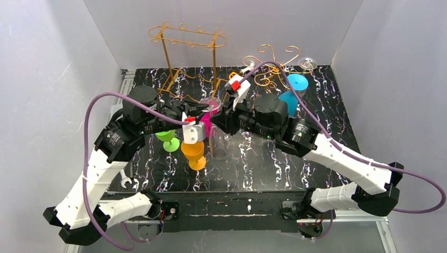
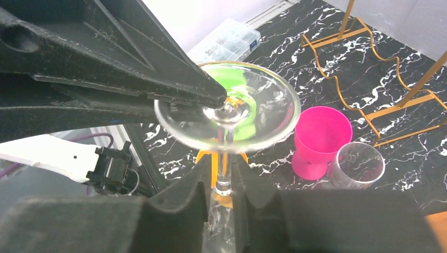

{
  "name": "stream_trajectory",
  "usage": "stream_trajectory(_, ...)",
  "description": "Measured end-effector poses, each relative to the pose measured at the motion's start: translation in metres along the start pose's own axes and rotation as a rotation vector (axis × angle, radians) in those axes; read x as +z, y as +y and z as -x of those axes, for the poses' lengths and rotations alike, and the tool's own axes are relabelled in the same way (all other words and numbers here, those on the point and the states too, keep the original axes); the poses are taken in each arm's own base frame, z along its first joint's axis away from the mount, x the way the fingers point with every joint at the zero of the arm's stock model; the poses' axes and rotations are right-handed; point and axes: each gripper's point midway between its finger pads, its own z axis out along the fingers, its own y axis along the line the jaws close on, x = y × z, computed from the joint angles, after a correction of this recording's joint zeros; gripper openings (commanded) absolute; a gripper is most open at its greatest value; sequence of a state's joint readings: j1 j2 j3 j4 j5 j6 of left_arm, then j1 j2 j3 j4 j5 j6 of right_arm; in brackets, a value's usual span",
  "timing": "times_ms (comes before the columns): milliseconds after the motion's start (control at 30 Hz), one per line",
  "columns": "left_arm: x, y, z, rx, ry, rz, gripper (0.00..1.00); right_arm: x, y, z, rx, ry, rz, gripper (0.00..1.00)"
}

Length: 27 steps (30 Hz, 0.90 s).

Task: Place the wine glass upside down on the wine glass rack
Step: Turn the wine glass upside down at the wine rack.

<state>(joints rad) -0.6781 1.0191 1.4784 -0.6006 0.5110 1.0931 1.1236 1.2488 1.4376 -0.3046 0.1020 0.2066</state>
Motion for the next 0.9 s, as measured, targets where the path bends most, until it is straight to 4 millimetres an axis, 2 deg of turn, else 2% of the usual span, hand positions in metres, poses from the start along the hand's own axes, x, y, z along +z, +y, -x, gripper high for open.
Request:
stream_trajectory(67,0.000,0.002,0.000,0.002,0.000,0.009,0.00,0.000,0.002,0.002,0.010,-0.022,0.006,0.59)
stream_trajectory(100,0.001,0.005,0.001,0.007,-0.003,0.020,0.00,-0.001,0.003,0.002,0.016,-0.033,0.011,0.75)
stream_trajectory(133,0.002,0.008,0.001,0.014,-0.007,0.032,0.00,-0.002,0.005,0.002,0.022,-0.041,0.018,0.95)
stream_trajectory(167,0.003,0.011,0.001,0.021,-0.011,0.044,0.00,-0.004,0.008,0.002,0.029,-0.048,0.029,0.98)
stream_trajectory(300,0.006,0.025,0.003,0.053,-0.018,0.095,0.00,-0.017,0.012,0.001,0.036,-0.070,0.042,0.98)
stream_trajectory(467,0.010,0.035,0.005,0.085,-0.026,0.120,0.00,-0.037,0.008,-0.001,0.046,-0.097,0.030,0.98)
stream_trajectory(533,0.011,0.038,0.006,0.093,-0.029,0.123,0.00,-0.042,0.004,-0.007,0.046,-0.095,0.020,0.98)
stream_trajectory(800,0.010,0.046,0.012,0.114,-0.042,0.135,0.00,-0.032,-0.020,-0.053,0.010,-0.008,-0.081,0.98)
stream_trajectory(900,0.010,0.047,0.015,0.117,-0.052,0.138,0.00,-0.029,-0.029,-0.065,-0.011,0.007,-0.116,0.98)
